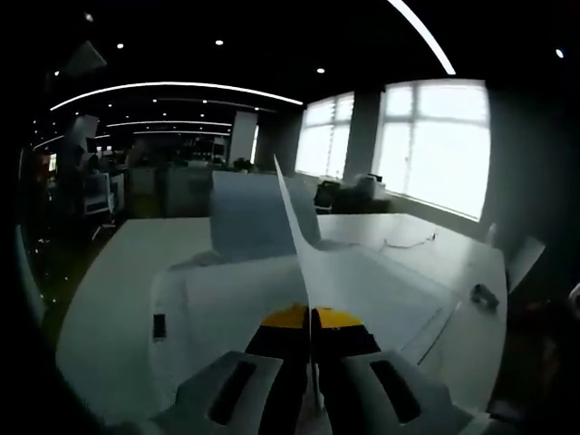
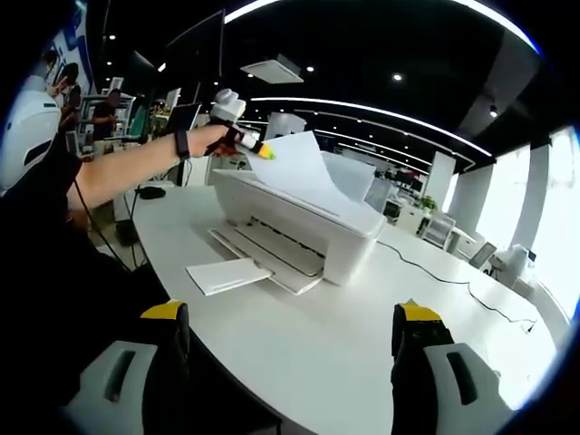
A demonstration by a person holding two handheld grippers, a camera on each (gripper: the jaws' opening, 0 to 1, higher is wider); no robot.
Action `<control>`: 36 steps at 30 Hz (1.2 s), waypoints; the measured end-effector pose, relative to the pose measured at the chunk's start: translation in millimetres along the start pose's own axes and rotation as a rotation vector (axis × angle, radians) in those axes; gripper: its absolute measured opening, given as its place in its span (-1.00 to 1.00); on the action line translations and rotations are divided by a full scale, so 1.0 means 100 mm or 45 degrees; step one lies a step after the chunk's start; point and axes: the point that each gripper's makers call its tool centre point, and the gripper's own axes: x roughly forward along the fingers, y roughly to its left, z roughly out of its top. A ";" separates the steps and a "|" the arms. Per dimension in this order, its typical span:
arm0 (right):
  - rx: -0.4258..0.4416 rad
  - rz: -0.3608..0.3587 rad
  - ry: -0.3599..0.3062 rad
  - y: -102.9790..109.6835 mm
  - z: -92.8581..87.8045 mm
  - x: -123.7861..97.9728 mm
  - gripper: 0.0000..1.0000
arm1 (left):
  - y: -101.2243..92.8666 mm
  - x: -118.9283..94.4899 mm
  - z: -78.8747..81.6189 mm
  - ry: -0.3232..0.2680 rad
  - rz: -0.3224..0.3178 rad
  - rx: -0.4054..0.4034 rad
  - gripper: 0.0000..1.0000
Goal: Remove the paper from the printer output slot and place it on top of the printer
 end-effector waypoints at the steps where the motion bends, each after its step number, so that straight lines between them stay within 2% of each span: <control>1: -0.001 0.000 0.000 0.00 0.00 0.00 0.75 | 0.00 0.00 0.00 0.000 -0.001 0.000 -0.89; 14: -0.003 -0.002 -0.001 -0.01 0.00 0.00 0.75 | -0.03 0.04 -0.03 0.003 0.000 0.010 -0.89; 36: -0.008 0.002 0.003 0.00 -0.01 0.01 0.75 | 0.02 0.02 -0.09 -0.024 0.011 -0.040 -0.89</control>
